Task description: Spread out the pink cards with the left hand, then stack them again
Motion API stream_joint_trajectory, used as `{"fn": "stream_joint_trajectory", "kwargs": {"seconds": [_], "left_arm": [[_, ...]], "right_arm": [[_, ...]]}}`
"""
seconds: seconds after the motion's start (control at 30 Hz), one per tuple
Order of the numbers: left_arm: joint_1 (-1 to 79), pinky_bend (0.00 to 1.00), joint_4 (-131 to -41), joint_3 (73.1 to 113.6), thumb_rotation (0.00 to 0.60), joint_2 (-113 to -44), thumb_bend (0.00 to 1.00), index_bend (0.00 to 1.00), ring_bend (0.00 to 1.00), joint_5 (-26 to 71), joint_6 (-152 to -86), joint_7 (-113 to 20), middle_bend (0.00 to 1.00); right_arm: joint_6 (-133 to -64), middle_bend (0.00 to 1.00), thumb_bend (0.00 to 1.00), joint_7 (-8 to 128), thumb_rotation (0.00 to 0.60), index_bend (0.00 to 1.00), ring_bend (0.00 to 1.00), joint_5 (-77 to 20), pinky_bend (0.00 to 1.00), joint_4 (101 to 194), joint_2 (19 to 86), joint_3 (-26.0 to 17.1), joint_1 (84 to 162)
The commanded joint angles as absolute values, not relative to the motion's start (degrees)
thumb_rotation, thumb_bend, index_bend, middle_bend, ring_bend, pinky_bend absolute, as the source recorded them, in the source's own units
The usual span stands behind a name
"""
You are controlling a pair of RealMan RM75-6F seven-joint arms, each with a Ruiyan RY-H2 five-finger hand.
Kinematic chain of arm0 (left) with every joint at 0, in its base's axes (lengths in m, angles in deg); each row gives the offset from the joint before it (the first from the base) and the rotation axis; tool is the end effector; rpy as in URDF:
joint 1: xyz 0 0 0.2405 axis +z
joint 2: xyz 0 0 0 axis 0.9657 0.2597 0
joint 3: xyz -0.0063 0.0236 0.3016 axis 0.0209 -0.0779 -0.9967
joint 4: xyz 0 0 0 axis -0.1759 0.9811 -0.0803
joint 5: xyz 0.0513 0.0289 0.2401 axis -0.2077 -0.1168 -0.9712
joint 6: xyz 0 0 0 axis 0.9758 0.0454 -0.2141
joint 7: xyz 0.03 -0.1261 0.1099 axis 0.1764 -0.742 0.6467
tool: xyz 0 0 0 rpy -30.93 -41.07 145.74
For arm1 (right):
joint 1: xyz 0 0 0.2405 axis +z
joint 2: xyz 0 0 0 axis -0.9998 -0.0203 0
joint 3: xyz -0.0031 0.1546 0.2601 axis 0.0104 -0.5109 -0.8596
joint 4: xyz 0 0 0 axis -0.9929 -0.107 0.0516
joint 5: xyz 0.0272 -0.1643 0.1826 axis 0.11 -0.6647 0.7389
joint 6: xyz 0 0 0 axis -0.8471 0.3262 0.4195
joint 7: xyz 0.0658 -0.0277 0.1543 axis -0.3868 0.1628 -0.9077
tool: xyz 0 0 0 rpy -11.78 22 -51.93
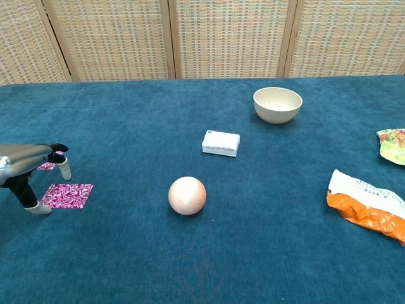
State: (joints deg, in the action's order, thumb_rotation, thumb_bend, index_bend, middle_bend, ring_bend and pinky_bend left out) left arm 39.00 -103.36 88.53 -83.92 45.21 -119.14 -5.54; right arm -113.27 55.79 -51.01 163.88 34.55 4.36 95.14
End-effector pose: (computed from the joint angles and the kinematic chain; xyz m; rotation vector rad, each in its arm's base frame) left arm -0.2815 0.3454 -0.0629 -1.6681 -1.0699 -0.4091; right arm -0.3777 -0.2157 0.1193 1.4215 -1.0762 0.8997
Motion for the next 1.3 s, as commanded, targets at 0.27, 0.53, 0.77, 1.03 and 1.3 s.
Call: {"fn": "stream_joint_trajectory", "kwargs": {"seconds": [0.27, 0.53, 0.77, 1.03, 1.3], "left_arm": [[39.0, 0.00, -103.9, 88.3, 0.600, -83.9, 0.24, 0.37, 0.00, 44.9, -119.0, -5.3, 0.00], [39.1, 0.00, -104.3, 88.1, 0.600, -83.8, 0.24, 0.41, 0.00, 44.5, -119.3, -5.1, 0.00], [39.2, 0.00, -104.2, 88.0, 0.600, -83.8, 0.25, 0.41, 0.00, 44.5, -119.3, -5.1, 0.00], [39.4, 0.00, -103.5, 87.9, 0.600, -84.0, 0.25, 0.42, 0.00, 44.6, -119.1, -5.3, 0.00], [39.4, 0.00, -104.0, 88.4, 0.600, -83.4, 0.26, 0.43, 0.00, 44.2, -119.5, -5.5, 0.00]], "right_arm": [[-113.3, 0.00, 0.10, 55.8, 0.600, 0.00, 0.00, -51.0, 0.00, 164.1, 34.5, 4.4, 95.1], [-113.4, 0.00, 0.10, 55.7, 0.600, 0.00, 0.00, -51.0, 0.00, 164.1, 34.4, 4.3, 95.1], [-113.4, 0.00, 0.10, 55.6, 0.600, 0.00, 0.00, -51.1, 0.00, 164.2, 34.3, 4.4, 95.0], [-113.4, 0.00, 0.10, 55.6, 0.600, 0.00, 0.00, -51.0, 0.00, 164.2, 34.3, 4.4, 95.0], [-113.4, 0.00, 0.10, 55.6, 0.600, 0.00, 0.00, -51.0, 0.00, 164.3, 34.2, 4.4, 95.0]]}}
